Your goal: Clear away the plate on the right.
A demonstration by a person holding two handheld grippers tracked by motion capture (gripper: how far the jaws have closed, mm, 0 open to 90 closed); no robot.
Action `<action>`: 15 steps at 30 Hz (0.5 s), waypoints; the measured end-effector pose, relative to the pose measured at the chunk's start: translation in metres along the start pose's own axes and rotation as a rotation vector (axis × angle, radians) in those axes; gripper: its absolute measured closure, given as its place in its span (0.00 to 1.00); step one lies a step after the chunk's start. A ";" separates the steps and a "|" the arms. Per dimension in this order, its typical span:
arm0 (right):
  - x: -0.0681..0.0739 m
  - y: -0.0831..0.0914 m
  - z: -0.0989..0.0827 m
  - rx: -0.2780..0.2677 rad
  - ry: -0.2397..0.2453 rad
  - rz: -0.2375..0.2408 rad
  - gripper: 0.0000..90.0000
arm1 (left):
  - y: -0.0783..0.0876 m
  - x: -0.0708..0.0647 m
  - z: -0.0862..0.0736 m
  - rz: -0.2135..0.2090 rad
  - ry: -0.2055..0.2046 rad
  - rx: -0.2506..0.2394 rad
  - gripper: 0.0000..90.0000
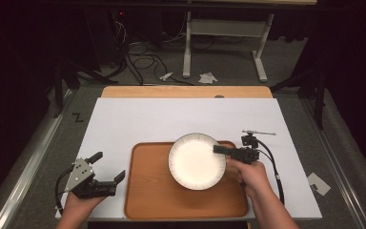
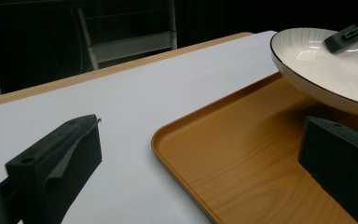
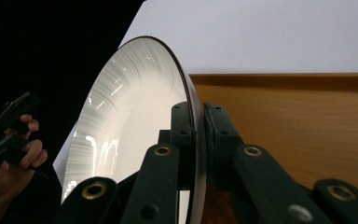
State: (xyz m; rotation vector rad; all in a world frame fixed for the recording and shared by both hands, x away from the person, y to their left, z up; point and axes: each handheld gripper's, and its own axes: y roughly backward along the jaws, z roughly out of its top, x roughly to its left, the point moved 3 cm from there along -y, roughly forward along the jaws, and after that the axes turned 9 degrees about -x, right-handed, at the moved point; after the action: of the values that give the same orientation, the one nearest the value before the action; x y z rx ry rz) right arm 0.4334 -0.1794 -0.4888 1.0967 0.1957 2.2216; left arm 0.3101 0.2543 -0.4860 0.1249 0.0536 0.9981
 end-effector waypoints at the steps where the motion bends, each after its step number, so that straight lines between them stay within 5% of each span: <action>1: 0.001 -0.002 -0.001 0.005 0.000 0.001 0.94 | 0.000 0.000 0.000 -0.003 0.000 0.002 0.00; 15: 0.008 -0.022 -0.015 0.087 0.033 -0.010 0.94 | 0.000 0.000 0.000 -0.010 0.002 0.001 0.00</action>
State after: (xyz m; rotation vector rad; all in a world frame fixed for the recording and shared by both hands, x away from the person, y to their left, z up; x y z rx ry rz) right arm 0.4293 -0.1550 -0.5018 1.1035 0.3141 2.2414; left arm 0.3098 0.2547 -0.4860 0.1246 0.0561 0.9884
